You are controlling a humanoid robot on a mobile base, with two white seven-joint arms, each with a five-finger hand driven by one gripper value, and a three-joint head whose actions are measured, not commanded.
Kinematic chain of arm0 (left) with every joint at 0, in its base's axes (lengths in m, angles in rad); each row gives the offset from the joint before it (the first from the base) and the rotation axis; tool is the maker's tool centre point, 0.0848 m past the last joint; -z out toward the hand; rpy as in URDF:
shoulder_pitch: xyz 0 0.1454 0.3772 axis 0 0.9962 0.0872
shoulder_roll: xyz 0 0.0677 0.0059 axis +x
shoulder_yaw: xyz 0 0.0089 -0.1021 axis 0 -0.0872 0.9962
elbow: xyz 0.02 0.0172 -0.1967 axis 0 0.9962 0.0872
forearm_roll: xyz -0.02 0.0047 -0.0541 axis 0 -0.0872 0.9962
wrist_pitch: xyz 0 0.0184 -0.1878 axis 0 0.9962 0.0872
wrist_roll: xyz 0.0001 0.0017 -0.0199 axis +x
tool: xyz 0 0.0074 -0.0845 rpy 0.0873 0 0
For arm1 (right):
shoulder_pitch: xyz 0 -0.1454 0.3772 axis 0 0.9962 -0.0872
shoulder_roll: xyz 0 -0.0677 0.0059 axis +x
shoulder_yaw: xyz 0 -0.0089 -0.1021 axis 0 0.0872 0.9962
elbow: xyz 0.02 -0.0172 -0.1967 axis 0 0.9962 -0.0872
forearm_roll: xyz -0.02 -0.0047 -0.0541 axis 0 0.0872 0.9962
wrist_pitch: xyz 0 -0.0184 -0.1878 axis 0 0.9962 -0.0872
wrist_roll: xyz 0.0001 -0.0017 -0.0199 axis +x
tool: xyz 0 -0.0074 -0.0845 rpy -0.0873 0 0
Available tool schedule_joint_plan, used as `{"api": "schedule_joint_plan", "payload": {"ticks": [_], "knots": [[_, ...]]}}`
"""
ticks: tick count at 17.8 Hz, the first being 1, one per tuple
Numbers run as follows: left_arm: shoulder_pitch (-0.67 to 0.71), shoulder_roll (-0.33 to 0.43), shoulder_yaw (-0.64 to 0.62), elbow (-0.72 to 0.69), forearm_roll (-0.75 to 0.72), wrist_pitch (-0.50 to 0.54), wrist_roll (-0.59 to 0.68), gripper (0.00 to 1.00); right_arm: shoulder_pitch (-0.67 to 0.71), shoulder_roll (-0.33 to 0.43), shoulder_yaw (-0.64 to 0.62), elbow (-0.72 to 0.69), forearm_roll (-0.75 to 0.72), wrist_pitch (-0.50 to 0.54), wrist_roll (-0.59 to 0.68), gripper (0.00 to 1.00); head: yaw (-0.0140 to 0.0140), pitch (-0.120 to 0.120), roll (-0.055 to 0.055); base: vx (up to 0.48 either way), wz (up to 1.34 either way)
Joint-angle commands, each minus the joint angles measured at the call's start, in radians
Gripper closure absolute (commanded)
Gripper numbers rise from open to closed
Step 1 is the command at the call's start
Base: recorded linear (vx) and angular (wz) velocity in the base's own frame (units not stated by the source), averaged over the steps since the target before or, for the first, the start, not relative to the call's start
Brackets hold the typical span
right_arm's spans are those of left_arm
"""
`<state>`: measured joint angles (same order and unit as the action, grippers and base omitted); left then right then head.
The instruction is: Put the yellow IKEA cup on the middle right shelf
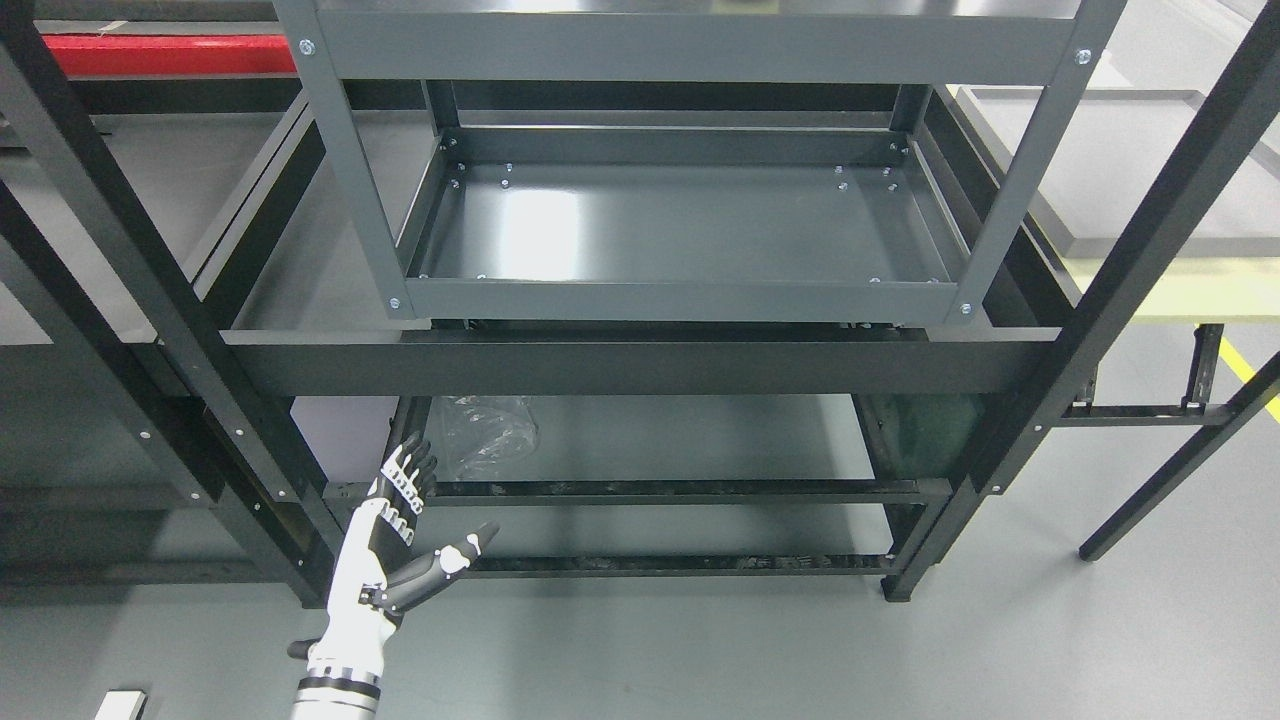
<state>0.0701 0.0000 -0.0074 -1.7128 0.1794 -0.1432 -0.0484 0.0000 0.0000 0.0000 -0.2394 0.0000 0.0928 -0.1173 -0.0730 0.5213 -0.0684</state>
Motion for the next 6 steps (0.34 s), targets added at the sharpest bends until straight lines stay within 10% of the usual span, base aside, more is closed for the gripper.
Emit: {"api": "schedule_joint_plan", "payload": {"ticks": [1,6], "knots": [[-0.009,0.018,-0.046,-0.062,0.0,-0.003,0.001,0.01,0.014,-0.017,0.017,0.0,-0.025,0.001,0.001,0.01,0.0,0.0,0.0,0.021,0.03],[-0.007,0.018,-0.043,-0.062,0.0,0.004,0.001,0.01,0.014,-0.017,0.017,0.0,-0.025,0.001,0.001,0.01,0.0,0.0,0.0,0.022,0.06]]}}
